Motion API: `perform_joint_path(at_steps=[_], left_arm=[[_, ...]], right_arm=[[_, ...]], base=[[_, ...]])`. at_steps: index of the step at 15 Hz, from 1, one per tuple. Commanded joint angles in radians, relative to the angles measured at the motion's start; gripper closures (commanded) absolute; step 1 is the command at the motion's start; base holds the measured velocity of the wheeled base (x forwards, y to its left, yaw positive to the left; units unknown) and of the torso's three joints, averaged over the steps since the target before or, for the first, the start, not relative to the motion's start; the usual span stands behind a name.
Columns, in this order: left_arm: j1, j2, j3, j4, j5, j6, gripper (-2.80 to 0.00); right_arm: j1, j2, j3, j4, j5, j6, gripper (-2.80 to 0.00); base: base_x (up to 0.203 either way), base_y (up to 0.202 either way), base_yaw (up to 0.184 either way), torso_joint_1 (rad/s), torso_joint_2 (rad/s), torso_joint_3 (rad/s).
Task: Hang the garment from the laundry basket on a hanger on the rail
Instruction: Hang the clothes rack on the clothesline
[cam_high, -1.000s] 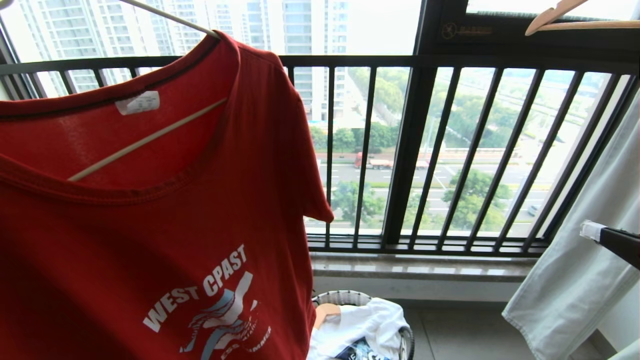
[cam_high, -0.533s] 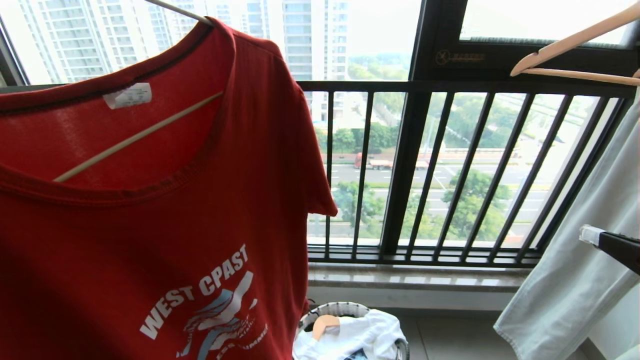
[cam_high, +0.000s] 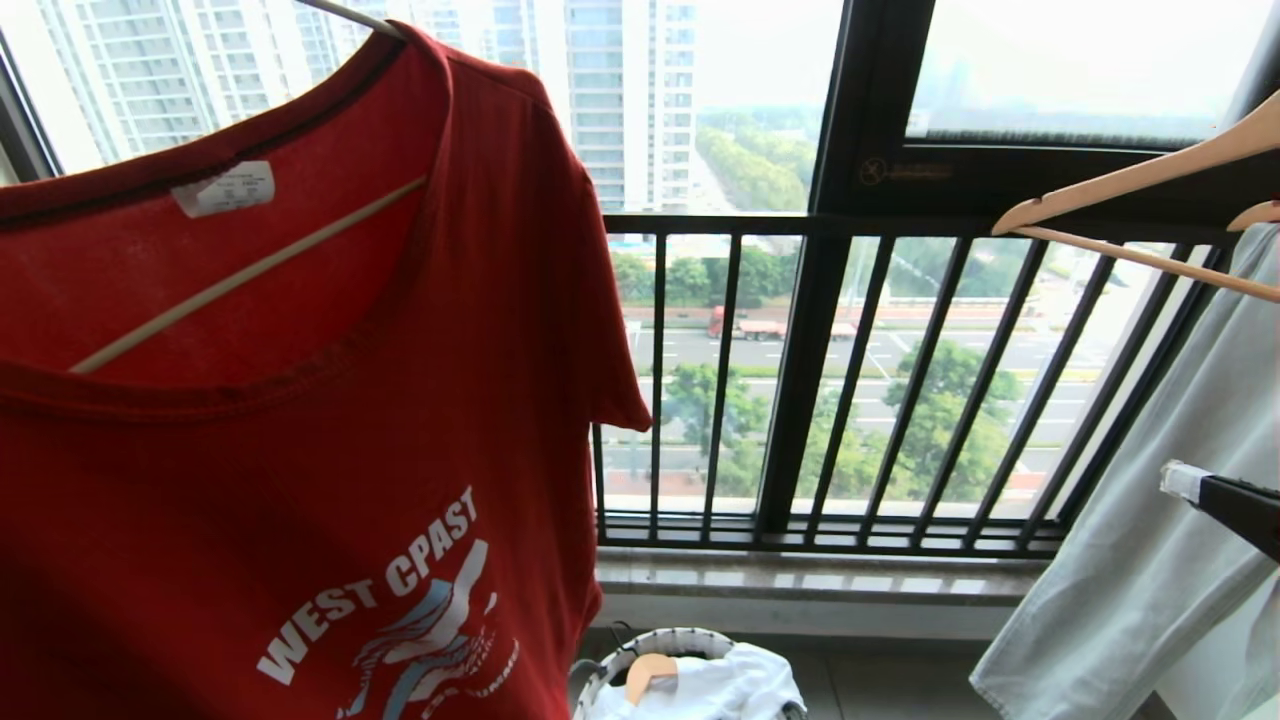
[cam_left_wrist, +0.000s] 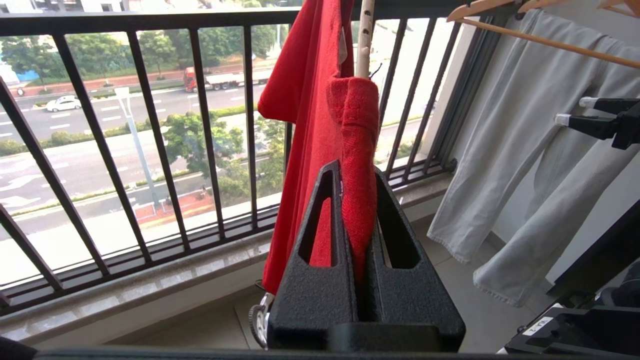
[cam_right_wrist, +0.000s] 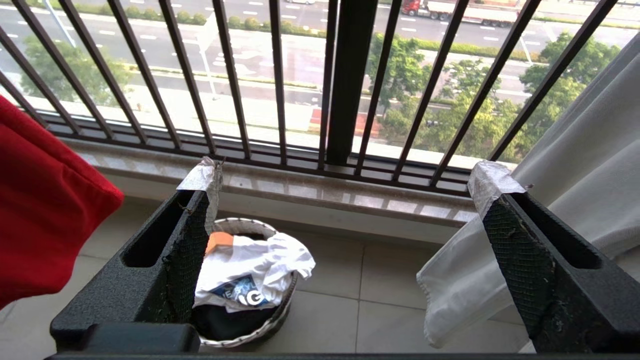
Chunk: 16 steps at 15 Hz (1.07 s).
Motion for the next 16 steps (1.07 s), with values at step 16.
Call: perform_joint_path(at_steps=[16], left_arm=[[0.002, -0.023, 0.029, 0.001, 0.009, 0.001, 0.0]], right_arm=[[0.001, -0.027, 0.024, -0.049, 0.0, 0.001, -2.8]], base=[[0.0, 0.0, 0.0, 0.155, -0.33, -0.176]])
